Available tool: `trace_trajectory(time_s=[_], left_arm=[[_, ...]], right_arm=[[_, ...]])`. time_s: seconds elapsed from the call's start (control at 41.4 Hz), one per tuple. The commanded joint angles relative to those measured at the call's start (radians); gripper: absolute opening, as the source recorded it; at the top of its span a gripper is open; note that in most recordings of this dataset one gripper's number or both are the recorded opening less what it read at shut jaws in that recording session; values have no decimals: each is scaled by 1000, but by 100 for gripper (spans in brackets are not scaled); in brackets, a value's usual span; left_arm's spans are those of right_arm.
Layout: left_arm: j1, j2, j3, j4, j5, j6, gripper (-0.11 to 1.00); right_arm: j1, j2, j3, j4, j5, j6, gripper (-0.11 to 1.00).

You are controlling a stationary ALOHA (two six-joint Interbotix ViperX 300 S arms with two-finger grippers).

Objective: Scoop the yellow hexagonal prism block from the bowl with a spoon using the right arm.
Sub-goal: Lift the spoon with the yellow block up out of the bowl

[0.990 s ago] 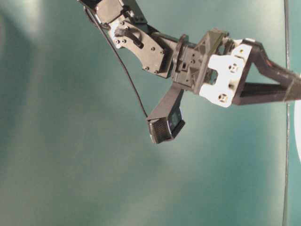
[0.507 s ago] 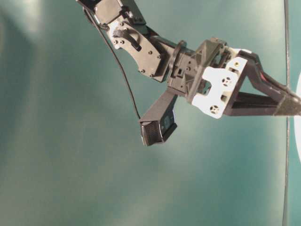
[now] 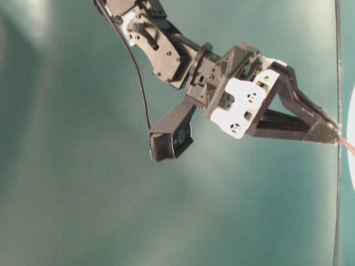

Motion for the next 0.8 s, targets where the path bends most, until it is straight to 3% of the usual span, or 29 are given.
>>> trace_trajectory(time_s=[0.0, 0.193, 0.507, 0.773], left_arm=[[2, 8, -23, 3, -11, -2, 1], [2, 8, -23, 3, -11, -2, 1], [2, 8, -23, 3, -11, -3, 1], [2, 6, -23, 3, -11, -3, 1]], right_arm=[[8, -44, 6, 0, -34, -2, 23], [31, -101, 55, 0, -137, -3, 23], [86, -330, 212, -2, -408, -17, 23], [87, -466, 314, -2, -462, -5, 23]])
